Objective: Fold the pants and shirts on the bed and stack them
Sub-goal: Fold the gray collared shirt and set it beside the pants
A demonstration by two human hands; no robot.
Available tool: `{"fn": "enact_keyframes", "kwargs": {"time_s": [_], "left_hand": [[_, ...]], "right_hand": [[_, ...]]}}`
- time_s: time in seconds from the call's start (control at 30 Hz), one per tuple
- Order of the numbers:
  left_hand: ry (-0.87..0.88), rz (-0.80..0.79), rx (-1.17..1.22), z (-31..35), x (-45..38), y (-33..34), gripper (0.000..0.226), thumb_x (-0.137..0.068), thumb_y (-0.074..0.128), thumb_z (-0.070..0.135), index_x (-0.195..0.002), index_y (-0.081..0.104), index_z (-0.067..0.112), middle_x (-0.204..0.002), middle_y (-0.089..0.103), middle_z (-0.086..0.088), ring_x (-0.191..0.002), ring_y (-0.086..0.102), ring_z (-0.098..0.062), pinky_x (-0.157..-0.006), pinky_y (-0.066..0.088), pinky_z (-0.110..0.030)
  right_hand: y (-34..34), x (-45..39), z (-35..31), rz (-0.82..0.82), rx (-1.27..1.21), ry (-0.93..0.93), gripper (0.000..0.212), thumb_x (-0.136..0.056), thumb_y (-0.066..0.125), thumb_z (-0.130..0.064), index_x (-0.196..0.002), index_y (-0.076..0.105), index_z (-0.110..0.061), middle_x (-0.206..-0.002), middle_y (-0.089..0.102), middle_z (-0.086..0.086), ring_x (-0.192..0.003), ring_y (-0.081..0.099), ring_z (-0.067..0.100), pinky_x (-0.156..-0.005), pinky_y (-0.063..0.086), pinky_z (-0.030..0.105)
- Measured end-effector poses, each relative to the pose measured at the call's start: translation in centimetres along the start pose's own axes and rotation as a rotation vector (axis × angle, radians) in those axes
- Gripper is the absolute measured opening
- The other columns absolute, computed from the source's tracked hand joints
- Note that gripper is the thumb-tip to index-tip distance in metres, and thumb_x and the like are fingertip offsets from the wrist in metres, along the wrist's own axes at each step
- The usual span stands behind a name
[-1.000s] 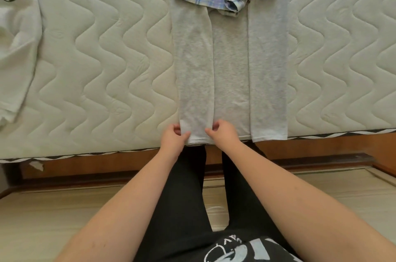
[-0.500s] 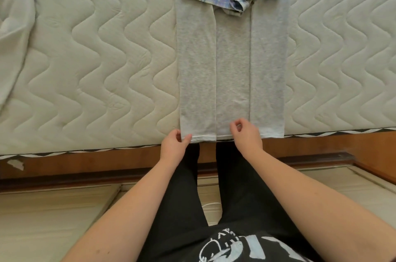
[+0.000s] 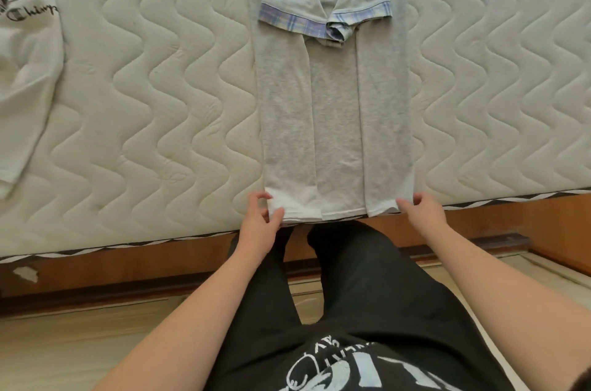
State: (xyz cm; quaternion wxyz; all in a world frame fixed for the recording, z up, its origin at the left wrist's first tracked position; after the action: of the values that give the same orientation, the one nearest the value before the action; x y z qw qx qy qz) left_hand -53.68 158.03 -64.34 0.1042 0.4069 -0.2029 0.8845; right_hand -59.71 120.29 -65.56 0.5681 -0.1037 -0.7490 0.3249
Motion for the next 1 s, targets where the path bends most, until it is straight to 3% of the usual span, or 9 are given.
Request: {"fn": "enact_keyframes", "kwargs": {"time_s": [0.1, 0.23, 0.33, 0.47, 0.57, 0.67, 0.77, 0.83, 1.0], "left_hand": [[0.122, -0.104, -0.216, 1.8, 0.8, 0.2, 0.011, -0.096, 0.061, 0.032, -0.103, 0.061, 0.04, -0.103, 0.061, 0.021, -0.096, 0.057, 0.0, -0.087, 0.048, -0.026], [0.232, -0.224, -0.512, 3.7, 2.2, 0.4, 0.044, -0.088, 0.073, 0.027, -0.128, 0.055, 0.035, -0.12, 0.052, 0.015, -0.108, 0.051, -0.005, -0.093, 0.039, -0.019], [0.372, -0.028, -0.582, 6.6, 3.0, -0.9, 0.04, -0.084, 0.072, 0.008, -0.12, 0.064, 0.024, -0.119, 0.059, 0.004, -0.111, 0.056, -0.015, -0.094, 0.039, -0.019], [0.645, 0.243, -0.679, 11.2, 5.0, -1.9, 0.033, -0.065, 0.084, -0.003, -0.093, 0.075, 0.012, -0.087, 0.06, -0.007, -0.082, 0.059, -0.027, -0.069, 0.051, -0.038], [0.738, 0.353, -0.745, 13.6, 6.6, -2.4, 0.025, -0.064, 0.087, 0.001, -0.086, 0.077, 0.01, -0.103, 0.062, -0.016, -0.094, 0.059, -0.036, -0.076, 0.049, -0.046], [0.841, 0.288, -0.751, 16.3, 8.1, -2.5, 0.024, -0.065, 0.084, -0.006, -0.085, 0.075, 0.003, -0.116, 0.069, -0.017, -0.109, 0.065, -0.037, -0.092, 0.05, -0.048], [0.911, 0.152, -0.77, 18.4, 9.1, -2.8, 0.028, -0.068, 0.079, -0.011, -0.094, 0.074, -0.003, -0.103, 0.074, -0.016, -0.098, 0.071, -0.035, -0.088, 0.056, -0.048], [0.775, 0.061, -0.809, 19.0, 9.0, -3.6, 0.024, -0.084, 0.073, 0.004, -0.108, 0.073, 0.004, -0.105, 0.074, -0.011, -0.103, 0.069, -0.032, -0.088, 0.054, -0.038], [0.687, -0.027, -0.869, 21.2, 10.6, -5.3, 0.027, -0.095, 0.064, 0.029, -0.121, 0.07, 0.026, -0.11, 0.074, -0.001, -0.102, 0.067, -0.023, -0.082, 0.048, -0.03]], "right_hand": [[-1.3, 1.1, -0.6, 0.053, -0.179, -0.076, 0.026, -0.09, 0.062, -0.024, -0.108, 0.045, -0.02, -0.1, 0.063, 0.01, -0.076, 0.056, 0.02, -0.059, 0.041, 0.032], [-3.1, 3.3, -2.8, -0.031, -0.302, -0.292, 0.016, -0.097, 0.057, -0.018, -0.1, 0.064, -0.032, -0.096, 0.068, -0.002, -0.078, 0.065, 0.006, -0.061, 0.047, 0.017], [-4.0, 4.4, -3.9, -0.165, -0.183, -0.41, 0.039, -0.093, 0.054, -0.006, -0.112, 0.066, -0.038, -0.106, 0.06, -0.018, -0.081, 0.063, 0.004, -0.065, 0.049, 0.01], [-5.6, 6.0, -5.2, -0.062, 0.195, -0.683, 0.062, -0.084, 0.055, 0.009, -0.137, 0.053, -0.022, -0.124, 0.052, -0.006, -0.112, 0.051, 0.015, -0.101, 0.041, 0.033], [-7.9, 8.7, -7.8, 0.28, 0.418, -1.018, 0.051, -0.068, 0.079, 0.007, -0.115, 0.07, -0.01, -0.097, 0.064, 0.011, -0.085, 0.063, 0.034, -0.079, 0.048, 0.044], [-10.0, 10.5, -9.7, 0.496, 0.472, -1.194, 0.037, -0.051, 0.092, -0.001, -0.082, 0.074, -0.01, -0.077, 0.057, 0.012, -0.067, 0.059, 0.034, -0.064, 0.045, 0.041], [-11.6, 11.6, -11.5, 0.541, 0.51, -1.264, 0.032, -0.054, 0.092, -0.002, -0.078, 0.072, -0.009, -0.096, 0.065, 0.018, -0.083, 0.063, 0.039, -0.073, 0.049, 0.045], [-12.8, 12.9, -12.6, 0.515, 0.529, -1.344, 0.029, -0.058, 0.09, 0.001, -0.078, 0.071, -0.008, -0.107, 0.069, 0.015, -0.094, 0.067, 0.037, -0.078, 0.052, 0.046], [-17.0, 16.7, -14.2, 0.515, 0.51, -1.42, 0.035, -0.056, 0.092, 0.001, -0.084, 0.076, -0.012, -0.077, 0.074, 0.002, -0.064, 0.07, 0.025, -0.051, 0.051, 0.03]]}}
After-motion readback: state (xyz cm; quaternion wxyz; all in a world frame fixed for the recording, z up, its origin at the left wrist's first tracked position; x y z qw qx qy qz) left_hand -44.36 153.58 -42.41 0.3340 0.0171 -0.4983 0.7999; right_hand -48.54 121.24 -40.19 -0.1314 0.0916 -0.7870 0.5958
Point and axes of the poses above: each hand's wrist, its own x-axis away from the middle knuckle, its own y-axis out of the palm, z = x × y, the point moved 8 cm from there along -x, towards the middle knuckle
